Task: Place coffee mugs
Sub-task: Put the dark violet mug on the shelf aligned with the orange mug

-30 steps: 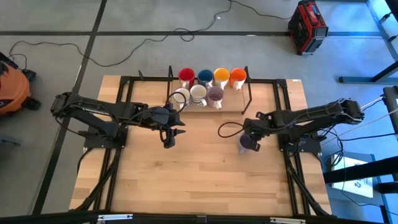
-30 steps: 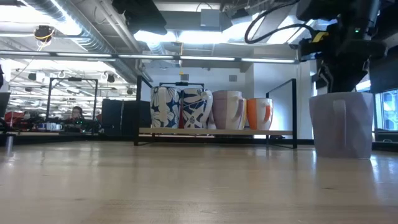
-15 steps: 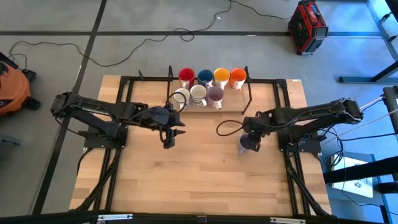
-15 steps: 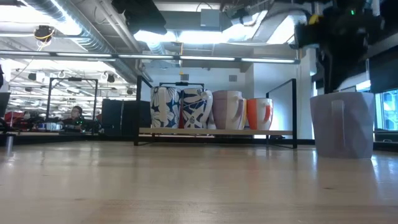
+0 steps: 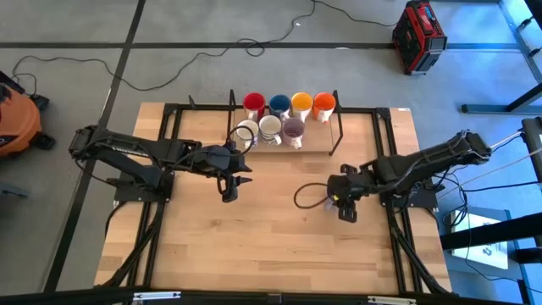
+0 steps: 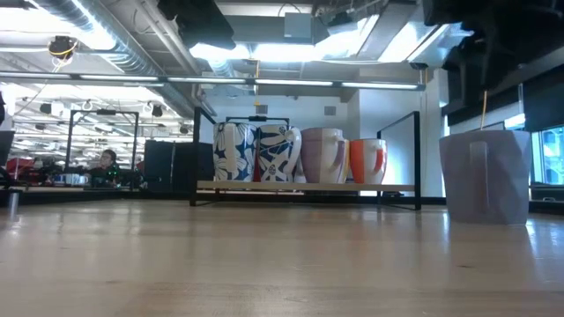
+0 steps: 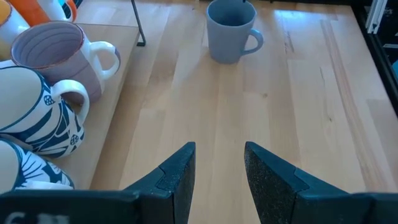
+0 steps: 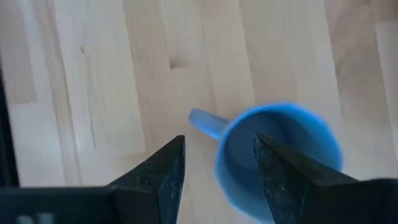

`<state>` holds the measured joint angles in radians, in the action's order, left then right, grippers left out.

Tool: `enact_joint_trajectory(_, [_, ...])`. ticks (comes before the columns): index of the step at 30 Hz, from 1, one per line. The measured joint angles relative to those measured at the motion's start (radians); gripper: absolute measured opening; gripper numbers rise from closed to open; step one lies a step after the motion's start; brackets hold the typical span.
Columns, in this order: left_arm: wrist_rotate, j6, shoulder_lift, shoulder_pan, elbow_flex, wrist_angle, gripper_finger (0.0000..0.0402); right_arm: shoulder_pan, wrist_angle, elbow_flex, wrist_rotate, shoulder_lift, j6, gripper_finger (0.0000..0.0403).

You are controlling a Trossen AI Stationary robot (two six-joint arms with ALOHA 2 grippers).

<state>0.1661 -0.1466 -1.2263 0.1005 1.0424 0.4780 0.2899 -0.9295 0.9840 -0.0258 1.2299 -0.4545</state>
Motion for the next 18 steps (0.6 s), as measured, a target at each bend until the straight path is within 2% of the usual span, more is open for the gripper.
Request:
enact_joint_trajectory(5, [0.0,0.001,0.0,0.0,0.0,0.0,0.0133,0.034,-0.018,0.0,-0.027,0.004,-0.062,0.0177])
enact_joint_trajectory(18, [0.0,0.001,0.0,0.0,0.0,0.0,0.0133,0.044,0.021,-0.071,-0.022,0.013,-0.04,0.0177])
